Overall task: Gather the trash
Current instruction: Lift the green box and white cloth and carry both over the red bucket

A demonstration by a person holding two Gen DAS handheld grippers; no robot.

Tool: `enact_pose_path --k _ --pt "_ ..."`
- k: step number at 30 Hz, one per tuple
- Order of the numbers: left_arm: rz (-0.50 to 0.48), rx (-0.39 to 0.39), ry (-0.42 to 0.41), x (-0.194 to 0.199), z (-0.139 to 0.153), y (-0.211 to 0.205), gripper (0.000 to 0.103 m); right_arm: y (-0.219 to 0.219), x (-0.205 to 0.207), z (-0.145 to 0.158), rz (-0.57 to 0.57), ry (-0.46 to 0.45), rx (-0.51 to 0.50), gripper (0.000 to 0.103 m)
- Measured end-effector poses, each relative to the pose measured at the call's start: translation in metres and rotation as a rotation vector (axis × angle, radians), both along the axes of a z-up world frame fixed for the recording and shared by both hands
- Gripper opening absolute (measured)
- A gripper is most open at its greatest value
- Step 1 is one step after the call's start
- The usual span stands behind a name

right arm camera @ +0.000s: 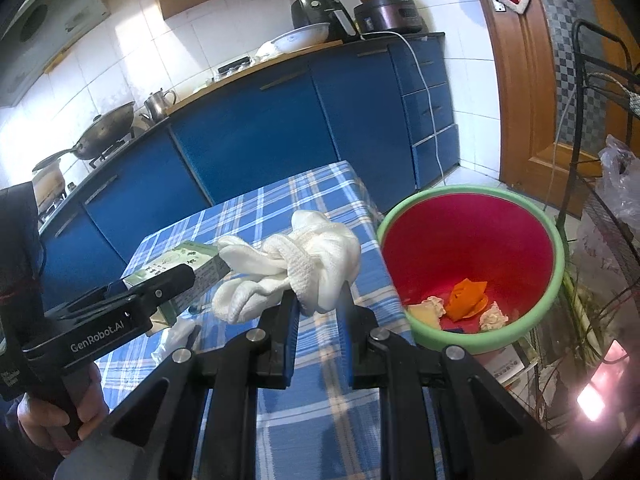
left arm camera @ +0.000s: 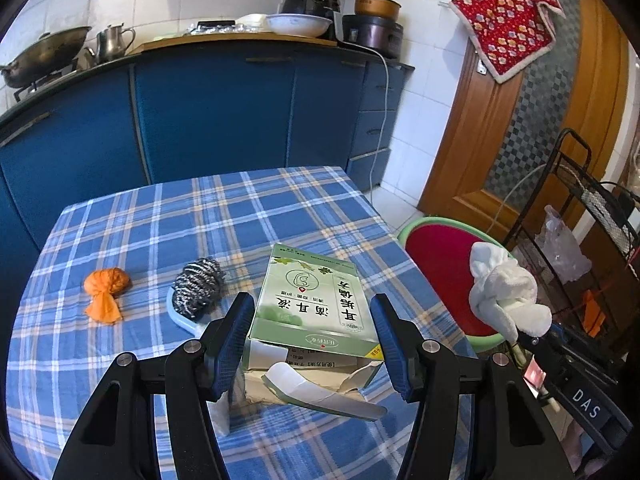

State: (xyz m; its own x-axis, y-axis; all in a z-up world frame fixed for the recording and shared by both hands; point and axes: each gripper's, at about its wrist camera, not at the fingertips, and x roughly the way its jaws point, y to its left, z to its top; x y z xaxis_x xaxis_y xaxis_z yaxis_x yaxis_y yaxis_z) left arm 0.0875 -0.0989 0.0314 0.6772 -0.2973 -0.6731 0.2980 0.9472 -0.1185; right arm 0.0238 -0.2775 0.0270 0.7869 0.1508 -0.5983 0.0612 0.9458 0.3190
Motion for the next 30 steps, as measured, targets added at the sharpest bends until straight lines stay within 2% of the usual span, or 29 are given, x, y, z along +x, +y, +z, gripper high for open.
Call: enact_pose_path --k 17,23,30 --pt "-0.076 0.025 0.060 0.010 -0.011 -0.044 0.062 -0.035 0.002 -0.009 -0.071 0.026 -0.004 0.020" --pt "-0.097 0.029 0.109 0.012 -0.020 -0.053 0.062 -0.042 0.003 -0.012 -0.120 0.057 -0.072 0.020" --pt "-0.111 0.050 0.109 0.014 -0.022 -0.064 0.062 -0.048 0.005 -0.012 -0.155 0.082 -0.142 0.020"
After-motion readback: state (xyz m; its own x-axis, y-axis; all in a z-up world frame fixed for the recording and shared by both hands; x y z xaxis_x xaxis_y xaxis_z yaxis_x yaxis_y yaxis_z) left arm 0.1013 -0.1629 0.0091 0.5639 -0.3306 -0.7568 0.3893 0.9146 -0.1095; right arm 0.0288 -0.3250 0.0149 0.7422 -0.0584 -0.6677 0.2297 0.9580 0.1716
